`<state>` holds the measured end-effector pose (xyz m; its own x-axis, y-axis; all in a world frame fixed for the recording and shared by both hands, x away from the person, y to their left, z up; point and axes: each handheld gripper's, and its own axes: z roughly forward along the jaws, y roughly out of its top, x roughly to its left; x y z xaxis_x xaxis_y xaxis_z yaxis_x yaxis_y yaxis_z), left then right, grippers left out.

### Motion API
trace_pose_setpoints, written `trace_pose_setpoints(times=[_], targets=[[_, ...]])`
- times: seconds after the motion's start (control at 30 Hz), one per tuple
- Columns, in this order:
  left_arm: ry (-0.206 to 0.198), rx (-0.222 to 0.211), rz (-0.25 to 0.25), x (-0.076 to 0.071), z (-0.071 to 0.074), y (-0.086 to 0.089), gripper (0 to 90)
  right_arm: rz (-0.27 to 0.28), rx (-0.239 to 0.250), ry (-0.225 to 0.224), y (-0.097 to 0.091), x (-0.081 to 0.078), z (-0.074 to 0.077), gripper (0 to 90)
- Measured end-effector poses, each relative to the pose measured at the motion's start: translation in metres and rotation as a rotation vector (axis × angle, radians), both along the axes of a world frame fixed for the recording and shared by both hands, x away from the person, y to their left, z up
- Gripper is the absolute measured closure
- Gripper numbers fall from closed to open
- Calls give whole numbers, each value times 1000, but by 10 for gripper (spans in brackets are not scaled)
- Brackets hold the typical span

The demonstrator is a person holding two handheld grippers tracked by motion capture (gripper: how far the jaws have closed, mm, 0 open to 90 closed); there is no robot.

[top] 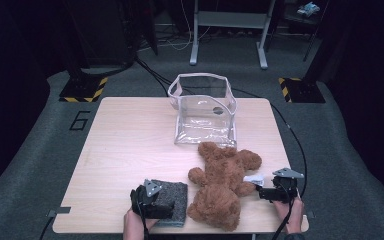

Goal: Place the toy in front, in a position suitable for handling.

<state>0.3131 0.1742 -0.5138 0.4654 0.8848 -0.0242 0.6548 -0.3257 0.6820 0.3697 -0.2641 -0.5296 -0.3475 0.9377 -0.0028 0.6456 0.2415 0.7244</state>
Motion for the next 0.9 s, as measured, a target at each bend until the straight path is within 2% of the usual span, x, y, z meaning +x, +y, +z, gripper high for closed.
trace_pose_setpoints(times=[0.1, 0.17, 0.27, 0.4, 0.63, 0.77, 0.8, 0.83, 0.9], targets=[[0, 15, 7, 0, -9, -2, 40, 1, 0, -1, 0, 0, 0, 33], [-12, 36, 4, -1, -9, -4, 45, 0, 2, 1, 0, 0, 0, 32], [-11, 35, 9, -1, -10, -4, 51, 0, 2, 1, 0, 0, 0, 33], [5, 45, 14, 0, -9, -6, 64, 3, 0, 1, 0, 0, 0, 33], [-3, 38, 39, -2, -10, -7, 67, 1, 3, 0, 0, 0, 0, 34], [7, 61, 35, -2, -4, -8, 65, 2, 3, -1, -1, 0, 0, 36], [-7, 42, 43, -4, 0, -8, 67, 3, 2, -2, -1, 0, 0, 36], [-38, 29, 48, -8, 7, -8, 80, 3, 3, -2, -1, 0, 0, 36], [-51, -4, 34, -13, 13, -9, 134, 4, 2, -1, -1, 1, 0, 37]])
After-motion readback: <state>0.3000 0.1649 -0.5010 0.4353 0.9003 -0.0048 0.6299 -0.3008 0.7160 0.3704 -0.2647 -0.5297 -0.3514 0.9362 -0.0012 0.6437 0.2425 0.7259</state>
